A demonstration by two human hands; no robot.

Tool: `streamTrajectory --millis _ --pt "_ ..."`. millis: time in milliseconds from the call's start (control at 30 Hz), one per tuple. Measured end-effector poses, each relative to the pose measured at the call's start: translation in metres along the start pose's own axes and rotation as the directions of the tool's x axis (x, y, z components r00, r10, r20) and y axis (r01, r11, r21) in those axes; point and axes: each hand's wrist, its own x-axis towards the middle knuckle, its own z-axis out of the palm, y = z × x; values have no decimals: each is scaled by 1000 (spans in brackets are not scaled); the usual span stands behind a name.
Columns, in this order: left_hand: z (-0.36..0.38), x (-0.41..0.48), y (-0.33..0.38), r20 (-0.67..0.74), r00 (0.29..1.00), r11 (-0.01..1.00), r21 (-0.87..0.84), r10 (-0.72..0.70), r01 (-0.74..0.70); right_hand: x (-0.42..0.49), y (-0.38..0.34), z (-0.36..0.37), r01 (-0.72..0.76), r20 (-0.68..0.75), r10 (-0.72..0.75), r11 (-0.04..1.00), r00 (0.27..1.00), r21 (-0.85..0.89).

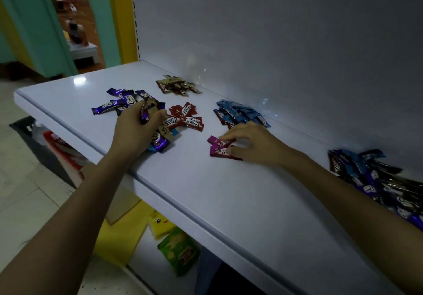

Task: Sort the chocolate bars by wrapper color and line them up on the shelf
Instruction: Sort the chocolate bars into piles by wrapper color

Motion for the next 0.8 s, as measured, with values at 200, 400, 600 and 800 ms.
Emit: streamTrajectory --millis 200,400,600,800 --pt "0 1 0 5 1000 1000 -8 12 -12 1 -3 -6 -63 101 68 996 993 -55" --pt "-2 0 -1 3 1000 999 -44 3 -3 7 -17 -15 -96 115 90 995 989 42" --pt "-3 -2 1 -8 1000 993 -117 8 -9 37 -50 -9 -147 -12 161 930 987 337" --pt "-7 -2 -1 -92 995 975 -221 -23 2 79 -88 12 -234 124 199 811 972 536"
